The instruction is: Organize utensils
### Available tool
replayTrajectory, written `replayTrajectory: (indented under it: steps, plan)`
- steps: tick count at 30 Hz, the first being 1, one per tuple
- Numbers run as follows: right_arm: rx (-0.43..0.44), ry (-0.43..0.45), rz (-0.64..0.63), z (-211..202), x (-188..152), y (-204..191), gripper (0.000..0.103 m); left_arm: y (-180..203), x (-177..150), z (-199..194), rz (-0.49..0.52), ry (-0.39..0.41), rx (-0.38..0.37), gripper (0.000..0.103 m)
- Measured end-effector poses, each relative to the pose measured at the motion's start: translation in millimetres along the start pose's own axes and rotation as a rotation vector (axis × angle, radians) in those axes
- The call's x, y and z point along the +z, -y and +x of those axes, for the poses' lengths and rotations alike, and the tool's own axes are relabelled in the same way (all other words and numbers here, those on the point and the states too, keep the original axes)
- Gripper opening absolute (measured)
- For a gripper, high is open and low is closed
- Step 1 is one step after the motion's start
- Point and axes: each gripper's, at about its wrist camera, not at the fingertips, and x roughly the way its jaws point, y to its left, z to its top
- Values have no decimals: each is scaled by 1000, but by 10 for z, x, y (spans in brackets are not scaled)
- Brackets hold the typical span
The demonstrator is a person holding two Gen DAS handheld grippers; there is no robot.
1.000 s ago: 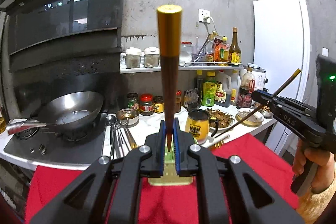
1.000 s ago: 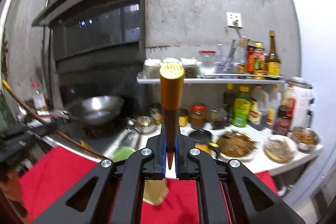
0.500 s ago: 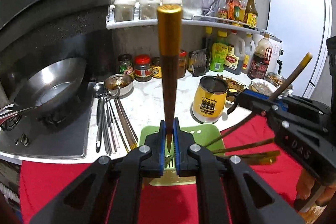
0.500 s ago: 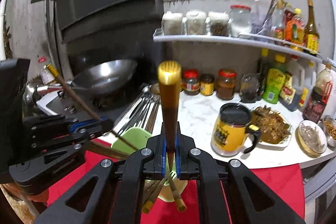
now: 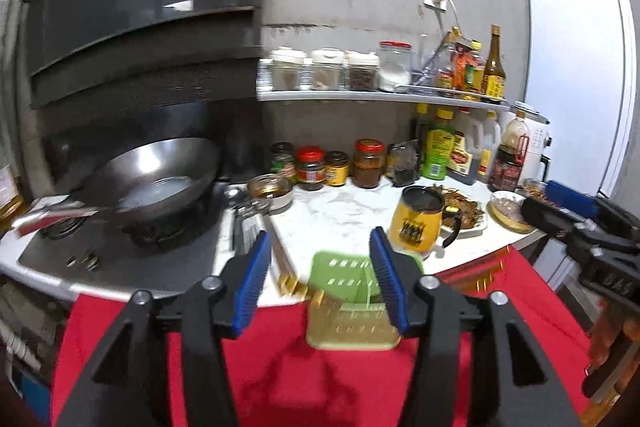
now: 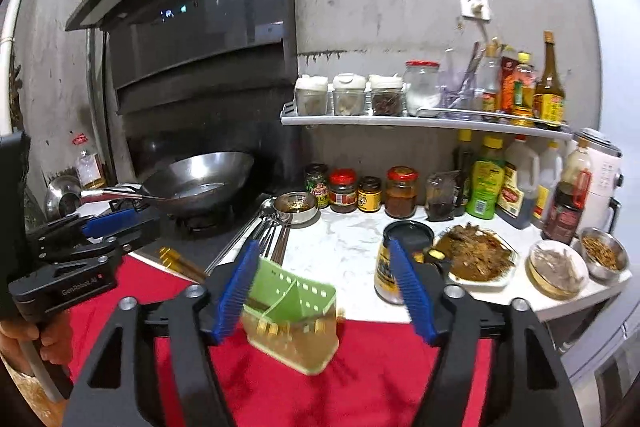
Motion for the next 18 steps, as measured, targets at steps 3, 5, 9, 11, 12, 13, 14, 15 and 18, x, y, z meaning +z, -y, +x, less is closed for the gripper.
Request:
replayTrajectory:
  steps: [3,5,9,11,12,13,14,15,18]
  plan:
    - [-18,-6,19,-292,-204,7,87,-6,-238,-228,-1,-20,60,63]
    - [-25,-29,32,-422,-377,2,89,5,-472,-389,-6,-55,81,66]
    - [-22,-104,30,-671,-725,-45,97,45,-863,-696,-8,-77,83,97]
    - [-38,-142,7,-778,-860,-106,97,93,-1000,-815,16,-88,96,97]
    - [-52,-147,-6,-829,-910,-135,97,120,-1066,-871,27,-101,96,97]
    - [-67,-147,-18,-886,-958,-167,97,136,-1112,-908,30,-109,92,97]
    - [-82,-143,-29,-975,-1012,-210,97,150,-1173,-962,29,-119,92,97]
    - [-87,-143,-33,-1026,-1042,-236,97,161,-1231,-1017,24,-125,94,97]
    - [-108,-144,-40,-1238,-1141,-322,97,194,-1403,-1170,23,-139,94,97]
